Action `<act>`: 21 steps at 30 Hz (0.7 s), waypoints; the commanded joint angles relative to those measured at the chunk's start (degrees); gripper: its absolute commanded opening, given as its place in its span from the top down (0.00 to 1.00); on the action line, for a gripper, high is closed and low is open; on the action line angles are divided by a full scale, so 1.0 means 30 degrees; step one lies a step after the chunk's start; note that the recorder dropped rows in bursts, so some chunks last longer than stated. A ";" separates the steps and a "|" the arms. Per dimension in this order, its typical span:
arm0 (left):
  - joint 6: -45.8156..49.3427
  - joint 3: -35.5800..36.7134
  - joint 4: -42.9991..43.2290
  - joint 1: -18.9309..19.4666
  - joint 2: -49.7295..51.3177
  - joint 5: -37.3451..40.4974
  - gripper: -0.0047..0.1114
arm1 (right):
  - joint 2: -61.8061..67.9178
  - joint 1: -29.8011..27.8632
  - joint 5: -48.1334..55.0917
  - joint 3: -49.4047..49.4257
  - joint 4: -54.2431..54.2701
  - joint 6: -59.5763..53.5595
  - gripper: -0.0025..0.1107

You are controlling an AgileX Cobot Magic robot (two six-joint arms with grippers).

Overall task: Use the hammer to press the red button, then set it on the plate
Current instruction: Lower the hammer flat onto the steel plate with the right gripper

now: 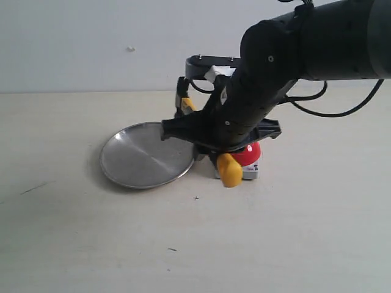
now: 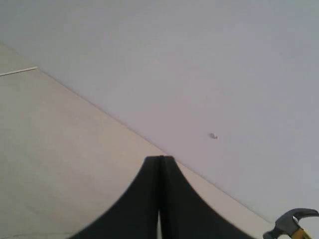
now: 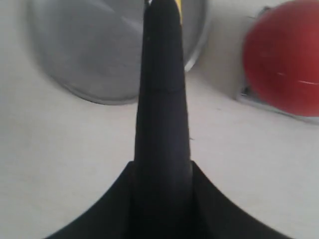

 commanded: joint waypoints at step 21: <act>0.0073 0.0080 -0.0139 0.0037 -0.0105 -0.0021 0.96 | 0.4833 0.2945 -2.1570 0.3301 0.3633 0.7733 0.98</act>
